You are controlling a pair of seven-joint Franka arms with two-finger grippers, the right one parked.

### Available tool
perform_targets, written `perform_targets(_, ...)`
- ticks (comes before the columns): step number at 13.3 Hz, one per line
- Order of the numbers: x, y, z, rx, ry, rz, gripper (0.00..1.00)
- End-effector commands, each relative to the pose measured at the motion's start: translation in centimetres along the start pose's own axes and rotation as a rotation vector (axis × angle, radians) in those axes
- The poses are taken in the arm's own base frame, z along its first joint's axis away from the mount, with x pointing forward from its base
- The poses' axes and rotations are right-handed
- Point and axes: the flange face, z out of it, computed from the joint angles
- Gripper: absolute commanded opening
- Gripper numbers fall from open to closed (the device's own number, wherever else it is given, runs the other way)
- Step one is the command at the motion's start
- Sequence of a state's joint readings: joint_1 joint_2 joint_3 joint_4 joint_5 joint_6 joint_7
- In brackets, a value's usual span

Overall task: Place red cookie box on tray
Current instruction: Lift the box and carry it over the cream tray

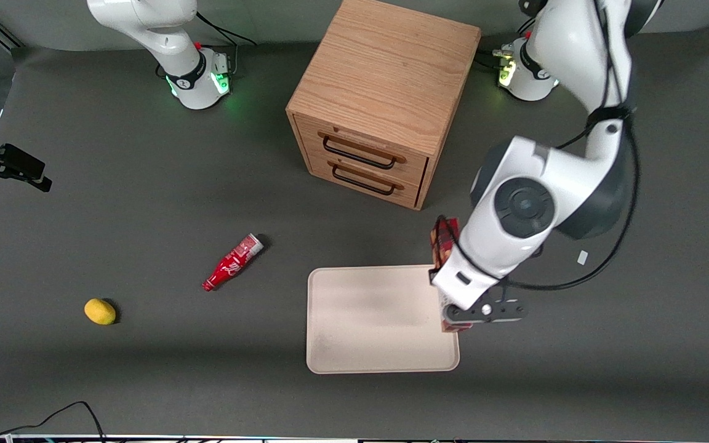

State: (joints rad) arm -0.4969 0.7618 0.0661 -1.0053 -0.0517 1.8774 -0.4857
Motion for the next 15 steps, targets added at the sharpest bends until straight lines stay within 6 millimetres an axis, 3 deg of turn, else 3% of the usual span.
perform_targets(1,0.9,1.8,5.2,0.003,0.052,-0.01,0.0)
perform_targets(3,1.1,2.0,8.5,0.006,0.068,-0.004,0.0)
perform_targets(6,1.0,2.0,11.7,0.027,0.071,0.017,0.0)
perform_targets(12,0.9,1.7,15.3,0.068,0.091,0.057,0.01)
perform_targets(14,0.8,1.6,16.1,0.067,0.092,0.062,0.14)
perform_targets(15,0.8,1.6,16.4,0.068,0.094,0.063,0.31)
